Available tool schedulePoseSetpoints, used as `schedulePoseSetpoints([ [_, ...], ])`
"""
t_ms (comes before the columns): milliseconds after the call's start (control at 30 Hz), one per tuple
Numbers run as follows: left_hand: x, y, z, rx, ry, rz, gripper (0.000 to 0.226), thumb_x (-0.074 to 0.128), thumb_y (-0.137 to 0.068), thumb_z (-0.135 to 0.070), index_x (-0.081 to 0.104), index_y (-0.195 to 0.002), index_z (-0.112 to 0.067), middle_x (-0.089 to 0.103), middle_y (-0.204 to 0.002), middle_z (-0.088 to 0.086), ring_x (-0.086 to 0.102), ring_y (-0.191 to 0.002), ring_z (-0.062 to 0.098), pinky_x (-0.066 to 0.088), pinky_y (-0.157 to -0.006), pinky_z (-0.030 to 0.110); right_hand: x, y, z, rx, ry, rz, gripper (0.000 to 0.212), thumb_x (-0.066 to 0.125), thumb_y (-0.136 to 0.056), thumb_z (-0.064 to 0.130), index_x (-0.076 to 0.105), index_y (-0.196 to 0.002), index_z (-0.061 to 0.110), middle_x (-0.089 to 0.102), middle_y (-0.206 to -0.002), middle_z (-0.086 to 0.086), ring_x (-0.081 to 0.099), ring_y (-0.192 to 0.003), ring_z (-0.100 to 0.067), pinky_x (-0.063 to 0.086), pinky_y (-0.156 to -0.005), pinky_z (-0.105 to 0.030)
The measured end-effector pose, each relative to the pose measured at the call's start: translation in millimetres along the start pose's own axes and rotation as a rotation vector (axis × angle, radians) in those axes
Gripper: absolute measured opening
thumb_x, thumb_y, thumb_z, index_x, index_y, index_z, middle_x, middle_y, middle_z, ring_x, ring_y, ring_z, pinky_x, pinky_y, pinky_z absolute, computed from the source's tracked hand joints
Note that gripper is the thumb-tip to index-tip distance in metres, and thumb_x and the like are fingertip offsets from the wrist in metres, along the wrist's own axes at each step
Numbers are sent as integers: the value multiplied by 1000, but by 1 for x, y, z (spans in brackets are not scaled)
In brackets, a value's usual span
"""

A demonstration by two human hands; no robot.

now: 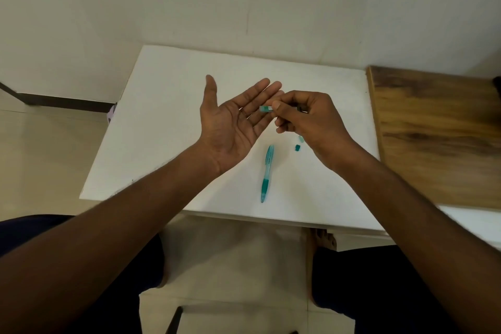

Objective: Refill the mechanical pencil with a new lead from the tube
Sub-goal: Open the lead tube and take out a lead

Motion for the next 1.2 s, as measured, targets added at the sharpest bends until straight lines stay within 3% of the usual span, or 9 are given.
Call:
schedulePoseSetpoints([
  [133,-5,-1,-6,87,-307,-278,60,52,-107,-60,76,-125,-9,84,-108,4,80,-95,18,66,-82,29,-7,-3,0,23,-95,-15,12,75,-101,21,84,-106,16,81,-91,-8,74,-77,-17,67,-81,-35],
  [267,-10,0,-9,133,-537,-360,47,62,-103,-57,81,-107,-14,82,-88,-4,77,-83,14,63,-75,27,-14,-5,0,52,-170,-51,10,74,-101,18,84,-104,18,81,-91,-7,73,-77,-15,67,-81,-34],
  [400,-11,2,-10,241,-714,-384,43,70,-99,-55,83,-100,-13,79,-84,-1,75,-78,13,63,-72,26,-18,-6,0,63,-207,-72,10,73,-102,16,83,-102,17,79,-92,-8,72,-78,-16,67,-83,-35],
  [733,-11,3,-8,372,-886,-409,16,80,-97,-28,83,-103,-14,81,-83,-2,76,-73,11,64,-68,26,-17,-8,-4,84,-219,-81,12,73,-102,16,82,-107,12,78,-94,-11,71,-79,-18,67,-82,-34],
  [933,-5,9,-20,549,-1088,-442,12,79,-96,-31,84,-101,-21,81,-82,-9,78,-72,10,65,-58,26,-5,-8,-15,199,-338,-23,12,73,-102,16,82,-107,10,78,-89,-6,71,-75,-16,65,-80,-32],
  [1067,1,13,-29,651,-1298,-458,17,75,-98,-40,83,-101,-25,80,-88,-14,77,-73,11,68,-70,39,7,-6,-24,360,-481,16,11,69,-104,11,79,-107,9,80,-87,-4,72,-75,-17,65,-73,-30],
  [1200,2,15,-35,680,-1354,-488,19,73,-99,-41,82,-101,-25,79,-88,-15,74,-68,9,66,-75,33,13,-3,-30,464,-604,32,16,64,-106,8,77,-116,5,80,-87,-8,73,-73,-18,65,-72,-31],
])
Point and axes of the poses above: each hand's wrist, its own y-axis away from the middle knuckle, its own x-axis out of the palm, z = x × y, the point moved 3 cm from there along -y, towards the middle knuckle
